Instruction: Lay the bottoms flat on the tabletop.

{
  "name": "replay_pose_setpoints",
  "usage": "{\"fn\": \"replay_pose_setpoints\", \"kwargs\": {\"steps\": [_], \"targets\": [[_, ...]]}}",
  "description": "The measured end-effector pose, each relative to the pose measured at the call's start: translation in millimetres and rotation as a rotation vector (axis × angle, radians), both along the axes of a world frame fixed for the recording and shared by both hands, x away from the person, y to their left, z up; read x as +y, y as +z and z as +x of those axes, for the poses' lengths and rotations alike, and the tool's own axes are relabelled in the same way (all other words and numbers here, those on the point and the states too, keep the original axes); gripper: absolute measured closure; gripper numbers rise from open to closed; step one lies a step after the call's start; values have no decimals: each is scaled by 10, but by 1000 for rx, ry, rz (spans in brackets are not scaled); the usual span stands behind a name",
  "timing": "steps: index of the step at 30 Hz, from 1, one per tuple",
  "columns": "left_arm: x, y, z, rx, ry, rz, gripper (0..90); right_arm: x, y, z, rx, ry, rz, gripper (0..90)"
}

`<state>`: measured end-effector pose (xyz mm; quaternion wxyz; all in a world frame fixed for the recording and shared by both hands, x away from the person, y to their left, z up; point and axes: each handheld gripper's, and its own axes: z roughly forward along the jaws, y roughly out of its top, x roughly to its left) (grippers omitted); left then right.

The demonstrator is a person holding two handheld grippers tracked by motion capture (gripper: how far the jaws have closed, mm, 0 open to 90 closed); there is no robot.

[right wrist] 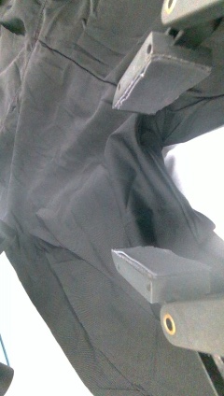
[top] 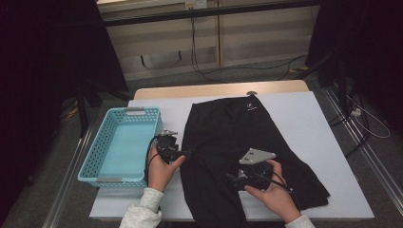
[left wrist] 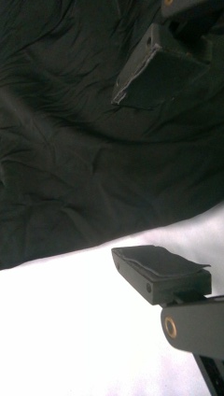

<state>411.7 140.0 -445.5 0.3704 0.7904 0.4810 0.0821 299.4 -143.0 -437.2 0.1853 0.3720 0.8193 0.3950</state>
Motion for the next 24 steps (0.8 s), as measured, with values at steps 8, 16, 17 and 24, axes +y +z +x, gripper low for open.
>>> {"fn": "replay_pose_setpoints", "kwargs": {"steps": [8, 16, 17, 24], "targets": [[47, 33, -82, 3, 3, -13, 221, 7, 30, 112, -6, -15, 24, 209], [82, 72, -215, 6, -4, -22, 215, 119, 41, 257, -1, -6, 17, 196], [80, 72, -227, 0, -1, -18, 215, 134, 43, 282, -5, -6, 14, 191], [96, 62, -294, 9, -8, -23, 210, 218, 20, 436, -9, -2, -8, 162]]}}
